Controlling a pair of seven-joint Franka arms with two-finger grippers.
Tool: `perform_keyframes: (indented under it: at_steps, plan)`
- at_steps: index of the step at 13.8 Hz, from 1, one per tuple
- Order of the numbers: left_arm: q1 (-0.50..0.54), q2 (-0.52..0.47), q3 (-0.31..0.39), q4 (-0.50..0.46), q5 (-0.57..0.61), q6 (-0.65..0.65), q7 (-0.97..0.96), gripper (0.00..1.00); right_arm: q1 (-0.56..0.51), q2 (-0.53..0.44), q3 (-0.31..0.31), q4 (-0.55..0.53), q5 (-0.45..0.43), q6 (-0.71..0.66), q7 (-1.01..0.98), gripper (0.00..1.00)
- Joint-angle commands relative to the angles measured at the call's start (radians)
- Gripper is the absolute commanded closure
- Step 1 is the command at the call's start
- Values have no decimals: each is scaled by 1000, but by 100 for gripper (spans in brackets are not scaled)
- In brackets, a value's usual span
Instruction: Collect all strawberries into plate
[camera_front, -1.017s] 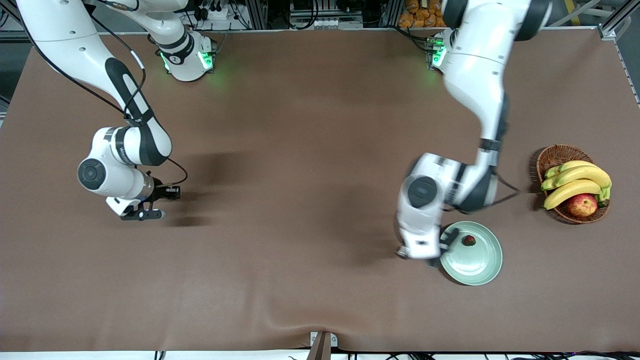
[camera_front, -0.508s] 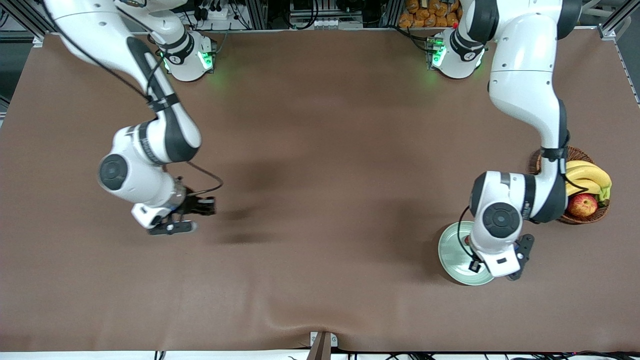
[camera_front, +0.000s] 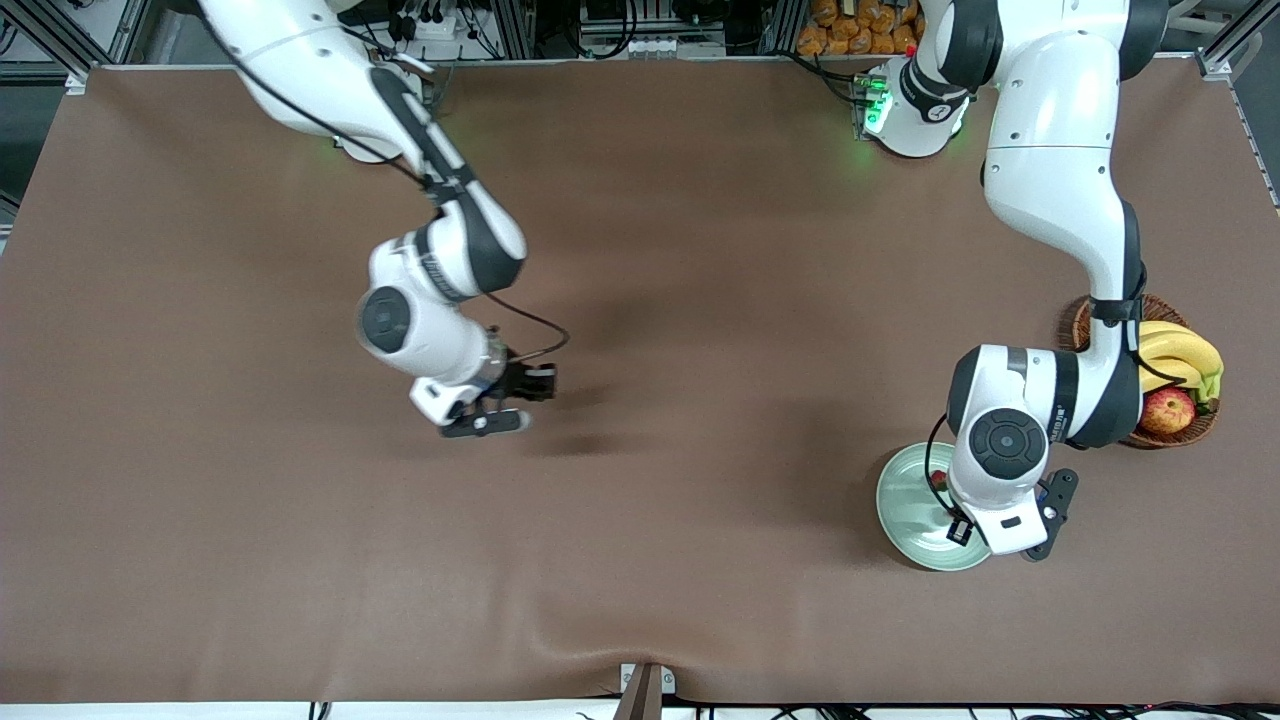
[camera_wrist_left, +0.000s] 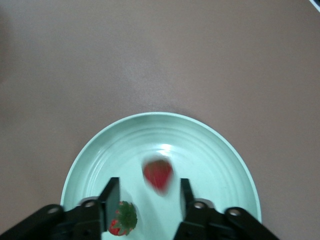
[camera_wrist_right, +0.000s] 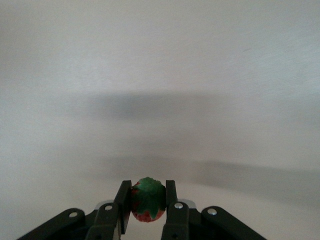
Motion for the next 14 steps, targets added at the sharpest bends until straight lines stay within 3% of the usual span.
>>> perform_keyframes:
  at_steps: [1, 3, 4, 5, 6, 10, 14]
  plan:
    - [-47, -23, -1, -7, 31, -9, -22, 0, 66, 74, -12, 33, 22, 83, 49, 77]
    - [-122, -25, -4, -7, 19, -21, -31, 0, 87, 99, -13, 34, 22, 91, 49, 58]
    - [-159, -25, -5, -6, 16, -44, -31, 0, 90, 108, -15, 34, 22, 100, 49, 31]
    - [-195, -25, -7, -7, 10, -61, -29, 0, 87, 108, -16, 34, 20, 117, 47, 10]
    - [-227, -25, -16, -6, -1, -70, -29, 0, 81, 102, -16, 34, 19, 121, 47, 0]
    - [-319, -23, -70, -1, -62, -70, -31, 0, 39, 40, -74, 38, 15, 93, 35, 0]
    - [-405, -8, -134, 13, -118, -47, -135, 0, -133, -123, -76, 37, 8, -158, 33, 0]
